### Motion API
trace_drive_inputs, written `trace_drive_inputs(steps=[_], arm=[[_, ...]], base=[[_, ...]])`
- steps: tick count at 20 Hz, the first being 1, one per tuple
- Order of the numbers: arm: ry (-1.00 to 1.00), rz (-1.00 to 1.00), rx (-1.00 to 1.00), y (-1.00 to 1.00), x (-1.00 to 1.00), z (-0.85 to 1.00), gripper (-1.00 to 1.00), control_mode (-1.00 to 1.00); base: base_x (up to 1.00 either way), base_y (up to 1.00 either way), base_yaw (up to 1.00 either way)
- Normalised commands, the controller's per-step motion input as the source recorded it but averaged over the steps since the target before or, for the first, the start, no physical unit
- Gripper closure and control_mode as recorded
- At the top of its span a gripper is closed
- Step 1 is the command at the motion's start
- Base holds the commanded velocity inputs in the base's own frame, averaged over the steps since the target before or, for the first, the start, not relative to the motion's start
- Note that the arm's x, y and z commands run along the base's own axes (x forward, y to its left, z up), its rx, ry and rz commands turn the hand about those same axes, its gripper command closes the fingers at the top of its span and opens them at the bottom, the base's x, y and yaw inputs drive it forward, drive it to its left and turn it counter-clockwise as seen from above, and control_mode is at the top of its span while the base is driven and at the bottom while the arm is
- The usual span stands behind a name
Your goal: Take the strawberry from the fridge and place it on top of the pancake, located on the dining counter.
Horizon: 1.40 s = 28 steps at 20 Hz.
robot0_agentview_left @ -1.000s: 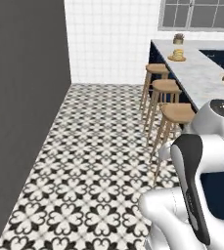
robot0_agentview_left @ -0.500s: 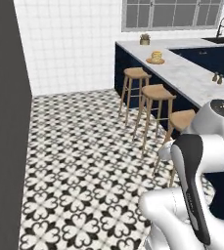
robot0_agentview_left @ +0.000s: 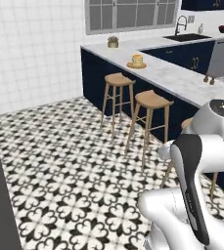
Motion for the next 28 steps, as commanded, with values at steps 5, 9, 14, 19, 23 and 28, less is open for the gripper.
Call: trace_drive_inputs(steps=[5,9,14,19,23,28], arm=[[0.0,0.0,0.0,0.0,0.0,0.0,1.0,1.0],[0.0,0.0,0.0,0.0,0.0,0.0,1.0,1.0],[0.0,0.0,0.0,0.0,0.0,0.0,1.0,1.0],[0.0,0.0,0.0,0.0,0.0,0.0,1.0,1.0],[0.0,0.0,0.0,0.0,0.0,0.0,1.0,1.0],[0.0,0.0,0.0,0.0,0.0,0.0,1.0,1.0]], base=[[1.0,0.92,-0.47],[1.0,0.89,-0.46],[1.0,0.93,-0.46],[1.0,0.94,-0.46],[1.0,0.98,-0.46],[1.0,0.99,-0.45]])
